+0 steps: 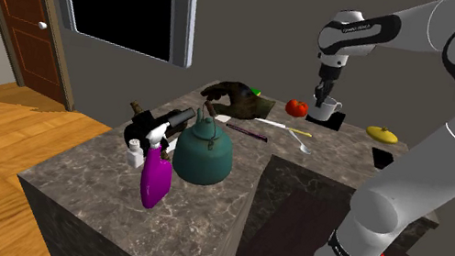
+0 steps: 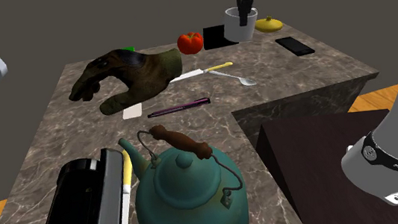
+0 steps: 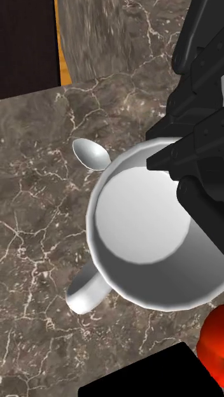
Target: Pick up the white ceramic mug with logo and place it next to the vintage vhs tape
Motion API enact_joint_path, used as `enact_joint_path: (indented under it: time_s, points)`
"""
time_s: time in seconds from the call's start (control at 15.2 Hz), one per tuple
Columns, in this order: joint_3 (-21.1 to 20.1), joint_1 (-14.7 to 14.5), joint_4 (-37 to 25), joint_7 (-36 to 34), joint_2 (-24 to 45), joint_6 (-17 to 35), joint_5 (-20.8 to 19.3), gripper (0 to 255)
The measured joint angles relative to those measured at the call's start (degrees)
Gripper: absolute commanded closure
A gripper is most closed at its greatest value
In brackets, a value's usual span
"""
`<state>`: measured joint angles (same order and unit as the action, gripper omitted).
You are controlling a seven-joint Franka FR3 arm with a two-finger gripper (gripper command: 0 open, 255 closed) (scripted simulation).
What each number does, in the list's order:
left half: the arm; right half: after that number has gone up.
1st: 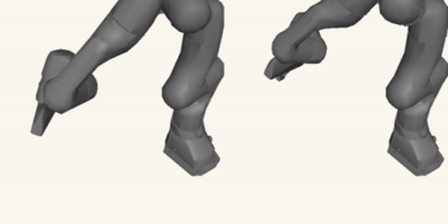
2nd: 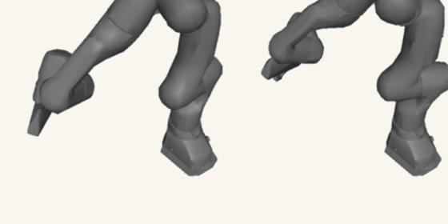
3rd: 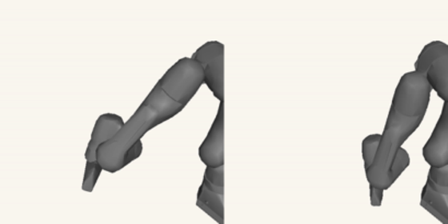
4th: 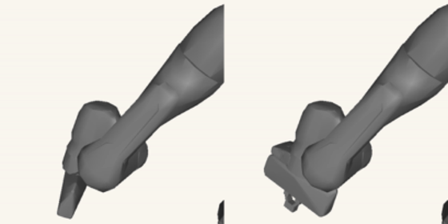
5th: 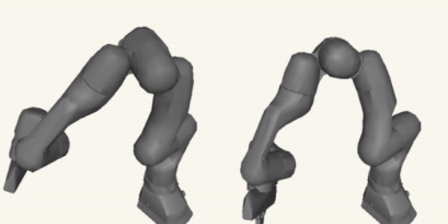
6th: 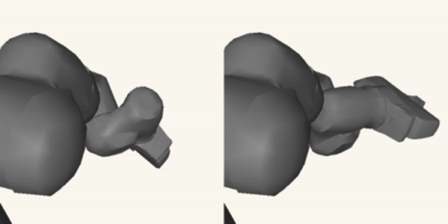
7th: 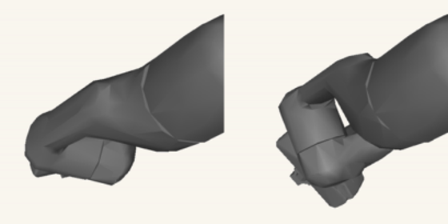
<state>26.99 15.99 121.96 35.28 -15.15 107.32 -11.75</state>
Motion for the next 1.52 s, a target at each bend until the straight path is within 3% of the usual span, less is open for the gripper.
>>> enact_joint_path:
  time_s: [0.4, 0.92, 1.32, 1.52]
  points:
    - [6.2, 2.5, -5.5, 9.6, 5.4, 0.7, 1.5, 255]
    - [13.5, 7.2, -16.2, 24.2, 16.9, 0.7, 8.4, 255]
    - [16.2, 14.9, -28.5, 36.0, 29.7, -1.6, 17.6, 255]
    - [15.9, 20.8, -37.4, 41.1, 37.2, -4.4, 22.7, 255]
